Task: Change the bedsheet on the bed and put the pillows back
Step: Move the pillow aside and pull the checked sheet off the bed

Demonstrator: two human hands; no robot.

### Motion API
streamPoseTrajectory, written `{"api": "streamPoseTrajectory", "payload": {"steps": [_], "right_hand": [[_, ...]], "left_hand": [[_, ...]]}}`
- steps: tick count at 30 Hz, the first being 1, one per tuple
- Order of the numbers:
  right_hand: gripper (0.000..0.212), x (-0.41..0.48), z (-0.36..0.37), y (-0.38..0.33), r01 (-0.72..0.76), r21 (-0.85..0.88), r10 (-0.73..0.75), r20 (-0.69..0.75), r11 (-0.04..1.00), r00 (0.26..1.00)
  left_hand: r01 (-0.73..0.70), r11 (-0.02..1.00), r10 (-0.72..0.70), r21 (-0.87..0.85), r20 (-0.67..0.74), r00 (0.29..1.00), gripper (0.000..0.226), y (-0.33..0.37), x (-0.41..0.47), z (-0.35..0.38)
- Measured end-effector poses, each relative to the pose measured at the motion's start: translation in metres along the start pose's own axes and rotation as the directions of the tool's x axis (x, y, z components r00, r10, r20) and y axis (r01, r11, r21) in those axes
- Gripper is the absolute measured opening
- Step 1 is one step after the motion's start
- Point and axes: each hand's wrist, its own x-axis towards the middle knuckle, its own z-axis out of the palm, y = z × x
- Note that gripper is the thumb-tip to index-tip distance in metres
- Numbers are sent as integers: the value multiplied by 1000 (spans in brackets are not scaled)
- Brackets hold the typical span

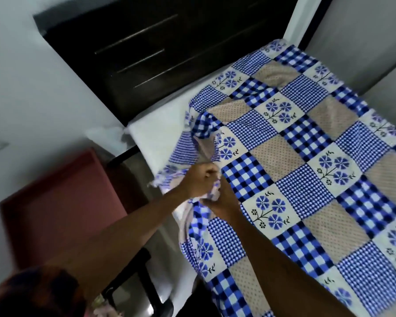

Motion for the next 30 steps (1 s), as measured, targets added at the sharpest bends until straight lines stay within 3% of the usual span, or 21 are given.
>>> {"api": "streamPoseTrajectory", "payload": {"steps": [3,7,9,10,11,13,15,16,18,20,22,25,28,30], "right_hand": [[26,-5,-27,-19,-115,40,121,-178,993,977],[28,-20,-58,-14,-136,74,154,-348,988,925],[21,-30,-64,-14,-81,42,90,-338,996,937],[19,-34,-63,-16,-56,11,57,-226,998,972],[31,-37,-61,-18,-17,-72,15,-25,997,1000],[81,-38,-54,-14,78,-251,29,396,965,918],[96,-29,-51,-7,98,-282,60,502,954,862],[89,-24,-55,-5,46,-245,75,463,968,883],[66,-1,-65,2,-48,-173,92,255,984,963],[50,32,-80,5,-96,-196,110,65,976,992],[44,77,-96,6,-126,-185,121,-39,975,992],[44,166,-128,-8,-226,-74,200,-263,971,944],[45,248,-164,-28,-204,19,188,-475,979,860],[46,293,-182,-35,-170,8,149,-526,985,837]], "left_hand": [[-35,997,28,67,103,994,12,47,8,14],[87,976,-98,197,48,994,18,46,8,0],[163,908,-195,385,46,980,20,24,-3,-12],[181,852,-245,492,68,967,23,6,-9,-19],[189,793,-294,579,92,951,28,-19,-11,-27],[249,698,-412,671,93,906,53,-97,3,-41],[249,695,-414,675,92,905,83,-174,38,-57],[242,707,-395,665,87,915,81,-178,48,-65],[175,744,-294,645,81,952,47,-130,63,-78],[115,798,-184,591,56,981,17,-72,89,-88],[49,866,-95,498,66,993,34,-56,136,-95],[36,857,-135,514,158,978,52,-48,225,-101],[-16,844,-90,536,172,981,68,-59,300,-109],[-76,818,-52,570,206,977,76,-71,347,-116]]}}
